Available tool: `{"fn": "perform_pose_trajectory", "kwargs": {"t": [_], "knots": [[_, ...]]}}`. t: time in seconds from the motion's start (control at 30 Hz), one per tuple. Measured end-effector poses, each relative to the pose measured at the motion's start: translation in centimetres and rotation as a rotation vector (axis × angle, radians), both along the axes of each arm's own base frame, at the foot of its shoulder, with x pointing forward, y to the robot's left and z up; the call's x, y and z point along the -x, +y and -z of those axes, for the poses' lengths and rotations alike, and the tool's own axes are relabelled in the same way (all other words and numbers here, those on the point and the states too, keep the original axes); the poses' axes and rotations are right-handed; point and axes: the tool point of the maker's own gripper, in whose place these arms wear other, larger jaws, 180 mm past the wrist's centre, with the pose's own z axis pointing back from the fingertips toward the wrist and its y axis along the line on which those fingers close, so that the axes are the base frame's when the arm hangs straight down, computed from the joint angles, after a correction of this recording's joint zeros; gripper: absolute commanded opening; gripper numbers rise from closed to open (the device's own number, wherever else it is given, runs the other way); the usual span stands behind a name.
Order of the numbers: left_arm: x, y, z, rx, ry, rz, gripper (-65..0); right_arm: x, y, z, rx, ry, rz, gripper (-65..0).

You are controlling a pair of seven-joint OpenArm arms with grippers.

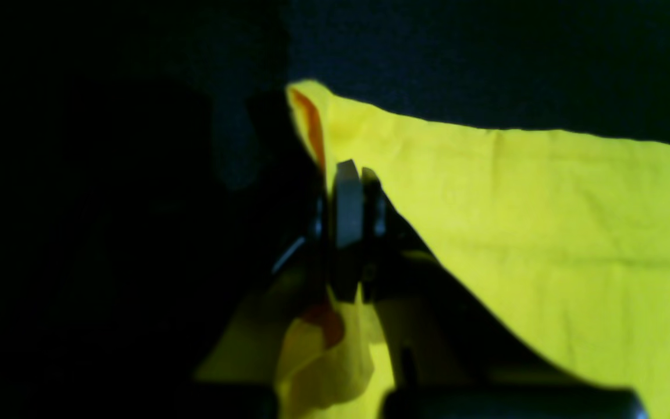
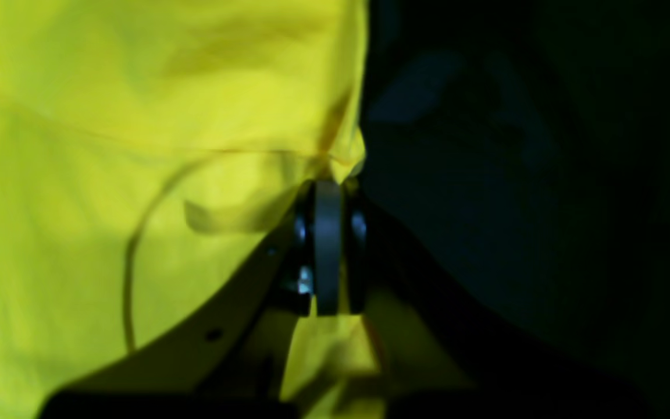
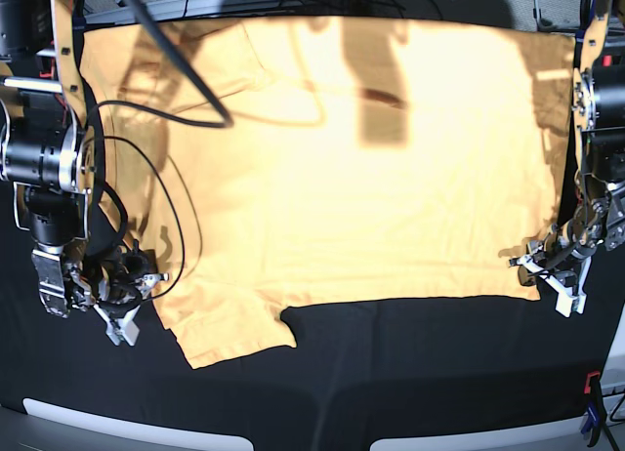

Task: Layout the t-shirt on the table in an organized manner, then fold the t-shirt properly
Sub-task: 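Grasp the hem corners with both grippers, then lift the hem and fold it over toward the collar with both grippers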

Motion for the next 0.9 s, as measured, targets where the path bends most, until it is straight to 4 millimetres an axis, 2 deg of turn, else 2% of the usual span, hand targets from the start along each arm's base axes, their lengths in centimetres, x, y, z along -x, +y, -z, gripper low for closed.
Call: {"fn": "perform_pose_trajectory", "kwargs": {"t": [0.23,0.37,0.5,0.57,0.67,0.77,0.9], "knots": [[0.1,-0.3,0.0,0.058,0.024,-0.020,-65.0,0.2,0.3,-0.3,0.020,-0.034,-0.103,-65.0],[0.2,-1.2,-0.6,0.077,0.035,0.028,-65.0,1.5,0.0,0.0,0.027,-0.103,-0.128,-65.0],[0.2,-1.7,-2.7,0.074,-0.060,0.049,-65.0,3.6,-0.7,-0.4,0.080,-0.147,-0.182,-65.0],[0.9,-1.7,-3.3,0.066,-0.089,0.048,-65.0,4.2,-0.7,-0.8,0.111,-0.163,-0.208,-65.0],[2.3,-0.5,-4.2,0.050,-0.135,0.009,-65.0,4.8,-0.2,-1.9,0.093,-0.210,-0.208,-65.0],[3.8,0.8,-5.4,0.071,-0.180,-0.034,-65.0,5.7,-0.7,-2.8,0.111,-0.236,-0.220,-65.0],[5.6,1.4,-6.0,0.091,-0.187,-0.050,-65.0,7.8,-1.0,-2.9,0.120,-0.242,-0.219,-65.0]]}}
